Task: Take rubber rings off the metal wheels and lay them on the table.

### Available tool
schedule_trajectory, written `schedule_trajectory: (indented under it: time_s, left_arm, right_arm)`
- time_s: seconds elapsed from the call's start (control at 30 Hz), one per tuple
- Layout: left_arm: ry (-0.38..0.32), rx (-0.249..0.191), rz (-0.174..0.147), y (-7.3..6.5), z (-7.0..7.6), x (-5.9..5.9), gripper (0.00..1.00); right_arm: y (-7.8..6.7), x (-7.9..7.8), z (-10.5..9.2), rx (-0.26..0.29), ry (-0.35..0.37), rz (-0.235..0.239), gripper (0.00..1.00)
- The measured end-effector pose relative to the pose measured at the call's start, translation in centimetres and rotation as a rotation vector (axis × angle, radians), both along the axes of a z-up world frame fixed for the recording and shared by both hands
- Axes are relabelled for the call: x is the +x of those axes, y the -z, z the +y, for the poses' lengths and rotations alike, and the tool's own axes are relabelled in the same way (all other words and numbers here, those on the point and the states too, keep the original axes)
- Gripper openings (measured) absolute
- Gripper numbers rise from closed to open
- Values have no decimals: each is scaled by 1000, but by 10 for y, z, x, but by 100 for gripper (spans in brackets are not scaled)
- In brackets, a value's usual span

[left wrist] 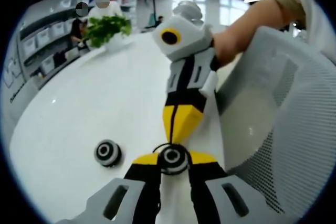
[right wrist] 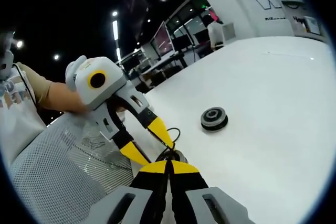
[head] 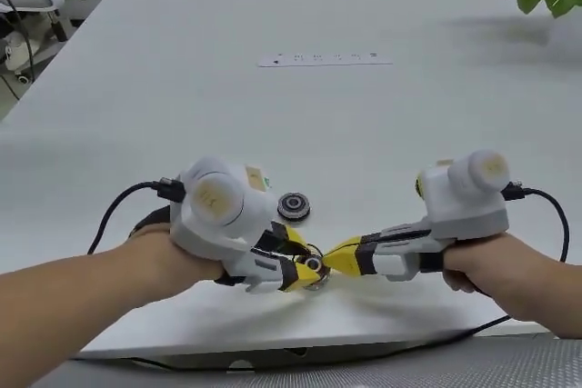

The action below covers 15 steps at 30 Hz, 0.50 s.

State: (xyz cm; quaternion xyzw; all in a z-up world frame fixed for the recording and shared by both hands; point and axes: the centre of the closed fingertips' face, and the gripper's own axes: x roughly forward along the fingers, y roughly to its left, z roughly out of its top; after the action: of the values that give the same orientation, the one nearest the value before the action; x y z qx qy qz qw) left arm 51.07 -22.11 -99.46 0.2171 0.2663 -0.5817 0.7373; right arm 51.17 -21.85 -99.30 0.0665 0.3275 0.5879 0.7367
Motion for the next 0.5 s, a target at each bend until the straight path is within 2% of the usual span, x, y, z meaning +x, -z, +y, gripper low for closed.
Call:
schedule_trajectory:
  time_s: [0.17,0.27,0.33,0.5]
  left_arm:
    - [6,-8,21,-4,3,-5,27]
    - [13,-6,17,-8,6,-6,30]
    - [6,-18,23,-13,7,-6,32]
    - [1,-42,13,-24,8,-8,36]
  right_arm:
    - [-2,0,0,1,1,0,0]
    - [-3,2,-1,3,1,-1,0]
    - [-4,2,-1,6,2,-2,0]
    - [-5,4,-1,7,-2,-2,0]
